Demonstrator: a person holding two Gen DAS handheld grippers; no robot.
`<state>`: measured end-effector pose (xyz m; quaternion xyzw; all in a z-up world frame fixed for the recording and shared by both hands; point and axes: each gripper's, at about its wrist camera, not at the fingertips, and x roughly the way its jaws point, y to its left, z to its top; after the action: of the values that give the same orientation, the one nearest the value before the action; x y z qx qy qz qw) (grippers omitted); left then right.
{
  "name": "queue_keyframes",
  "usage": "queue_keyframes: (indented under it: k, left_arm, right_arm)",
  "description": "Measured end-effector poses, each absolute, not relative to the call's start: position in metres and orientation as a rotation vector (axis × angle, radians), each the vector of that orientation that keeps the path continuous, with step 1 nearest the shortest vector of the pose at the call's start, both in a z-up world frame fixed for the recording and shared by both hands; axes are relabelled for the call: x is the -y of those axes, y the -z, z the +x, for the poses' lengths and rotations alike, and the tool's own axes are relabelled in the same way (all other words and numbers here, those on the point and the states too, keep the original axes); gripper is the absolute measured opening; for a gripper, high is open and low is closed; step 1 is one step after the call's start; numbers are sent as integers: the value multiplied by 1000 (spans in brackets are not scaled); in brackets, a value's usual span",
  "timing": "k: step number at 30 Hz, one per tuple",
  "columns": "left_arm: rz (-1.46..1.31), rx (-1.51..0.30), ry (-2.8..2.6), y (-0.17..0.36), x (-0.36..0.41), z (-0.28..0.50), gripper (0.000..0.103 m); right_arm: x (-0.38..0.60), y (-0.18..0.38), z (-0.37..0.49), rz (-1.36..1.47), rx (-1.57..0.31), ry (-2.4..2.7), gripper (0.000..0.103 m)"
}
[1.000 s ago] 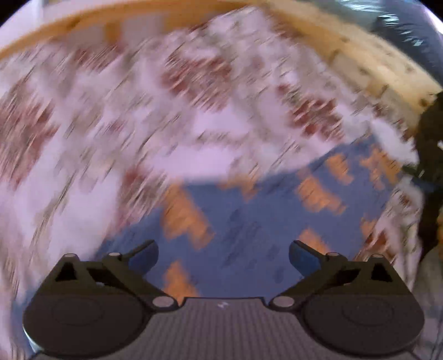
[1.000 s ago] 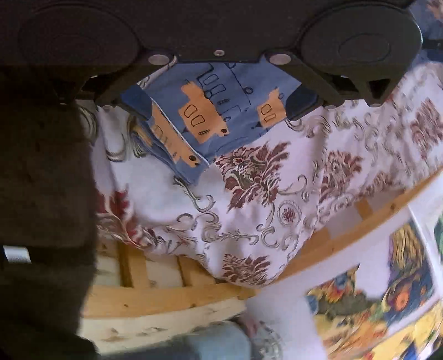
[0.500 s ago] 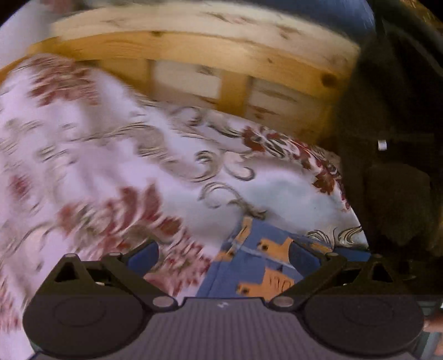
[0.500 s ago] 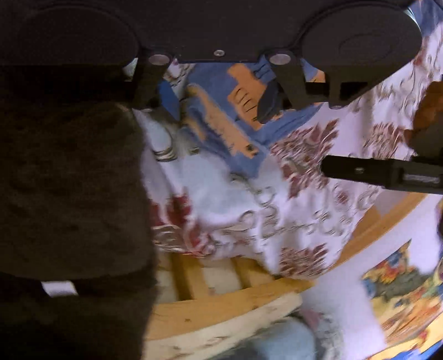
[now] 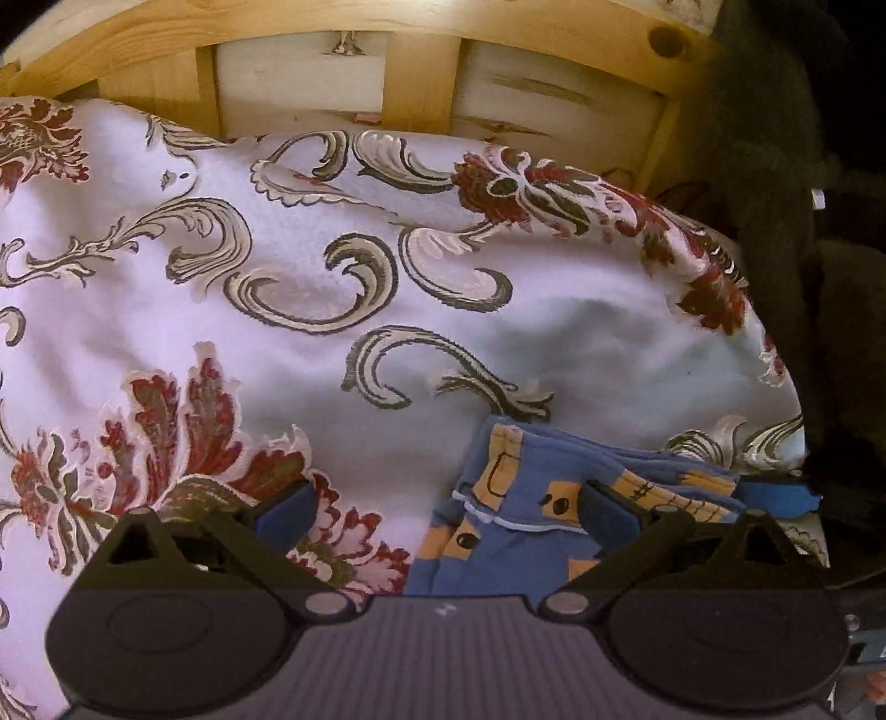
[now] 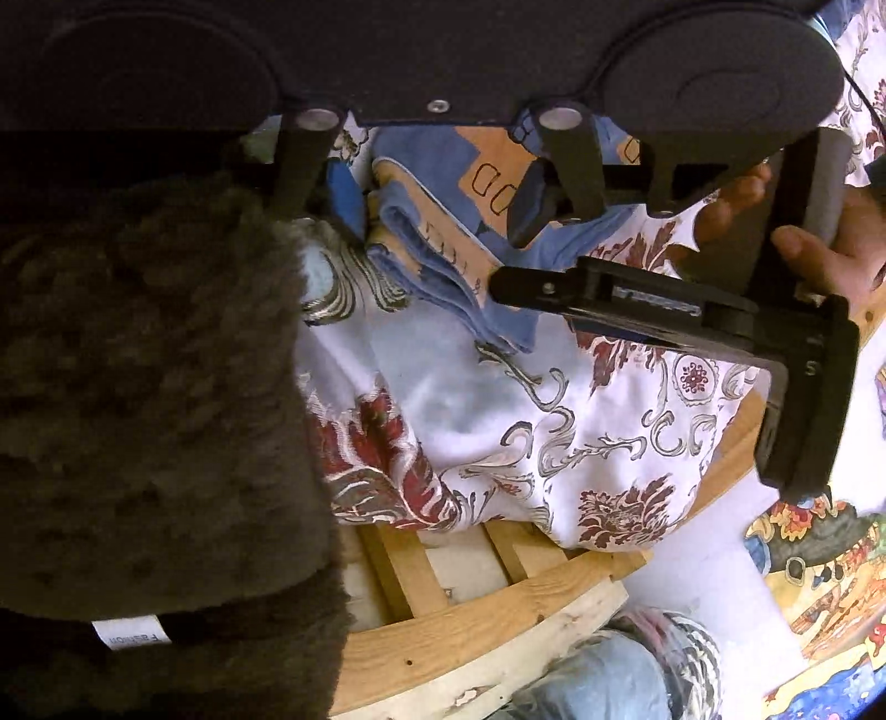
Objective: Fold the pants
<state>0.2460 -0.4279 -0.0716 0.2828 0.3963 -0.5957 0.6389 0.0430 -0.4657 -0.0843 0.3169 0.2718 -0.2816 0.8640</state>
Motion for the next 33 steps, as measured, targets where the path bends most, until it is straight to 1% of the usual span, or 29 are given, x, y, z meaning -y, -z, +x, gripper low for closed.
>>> queue_keyframes:
  k: [2,4,10,11,13,16,21,26,29,33]
  left_arm:
    - [646,-907,1363,71,429,247,103]
    - [643,-919,1366,70,429,251,103]
    - [590,-943,1347,65,430,267,103]
    - [586,-939,1335,65,429,267,101]
    - [598,-933,1288,69,432,268,99]
    - [610,-913,1256,70,436,263,98]
    - [598,-931,1227,70,437,263,99]
    - [564,-1061,1157,60,434,269,101]
    - [500,-1184,1084,47,433,273,103]
    - [316,-1385,941,32,435,279,103]
  right_arm:
    - [466,85,42,669,-564,595,55]
    - [467,85,41,673,-565,614,46]
    - [470,88,37,686,-567,646,32]
    - [470,88,37,687,-568,651,30]
    - [472,89,38,686,-573,662,21]
    - [473,89,37,691,-566,665,14]
    - [469,84,37,640,-542,672,13]
    - [472,88,39,660,-552,689,13]
    - [472,89,41,661,-554,684,18]
    - [470,88,42,664,-551,670,27]
